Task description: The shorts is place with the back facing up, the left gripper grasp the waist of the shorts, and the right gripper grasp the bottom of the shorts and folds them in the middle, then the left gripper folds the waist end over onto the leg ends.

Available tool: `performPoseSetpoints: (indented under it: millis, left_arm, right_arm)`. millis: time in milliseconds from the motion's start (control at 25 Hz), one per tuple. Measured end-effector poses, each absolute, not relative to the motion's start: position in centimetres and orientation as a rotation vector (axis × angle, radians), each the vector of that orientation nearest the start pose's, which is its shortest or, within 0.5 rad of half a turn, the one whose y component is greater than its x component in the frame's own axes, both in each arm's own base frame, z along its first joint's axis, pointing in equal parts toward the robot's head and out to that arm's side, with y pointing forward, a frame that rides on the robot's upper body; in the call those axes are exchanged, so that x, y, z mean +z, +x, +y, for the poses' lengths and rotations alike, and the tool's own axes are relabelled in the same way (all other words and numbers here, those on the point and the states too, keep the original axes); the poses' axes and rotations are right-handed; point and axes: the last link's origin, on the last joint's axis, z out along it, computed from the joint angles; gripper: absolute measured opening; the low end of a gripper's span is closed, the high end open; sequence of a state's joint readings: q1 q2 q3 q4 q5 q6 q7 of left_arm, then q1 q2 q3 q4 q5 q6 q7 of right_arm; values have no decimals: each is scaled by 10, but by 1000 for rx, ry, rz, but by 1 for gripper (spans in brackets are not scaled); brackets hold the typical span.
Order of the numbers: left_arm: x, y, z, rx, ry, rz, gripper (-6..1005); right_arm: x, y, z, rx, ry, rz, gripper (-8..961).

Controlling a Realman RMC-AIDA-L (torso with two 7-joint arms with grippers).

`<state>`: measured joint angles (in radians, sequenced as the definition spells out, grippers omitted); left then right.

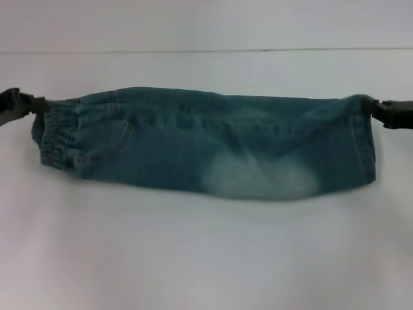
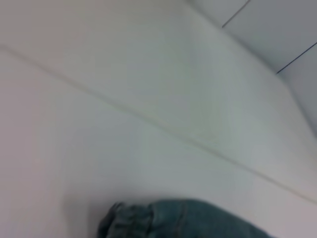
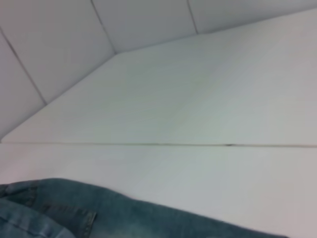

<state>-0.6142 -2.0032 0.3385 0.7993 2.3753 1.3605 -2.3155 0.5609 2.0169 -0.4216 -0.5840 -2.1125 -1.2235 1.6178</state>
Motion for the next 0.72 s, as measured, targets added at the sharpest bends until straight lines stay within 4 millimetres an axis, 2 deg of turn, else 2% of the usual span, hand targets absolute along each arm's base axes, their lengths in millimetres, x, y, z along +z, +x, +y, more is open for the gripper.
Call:
performPoseSetpoints:
  millis: [240,560,720]
  left_arm:
    - [86,-315,382,-696,-1919,-1599,14]
    - [77,-316,390,-713,-1889,-1544,13]
    - [71,-315,393,-706,-1886,-1508,13]
  right_arm:
    - [40,320,384,586,-2130,1040,3]
    - [38,315,401,573,-2055,1020,4]
    - [30,315,408,525,-2033,1016,5]
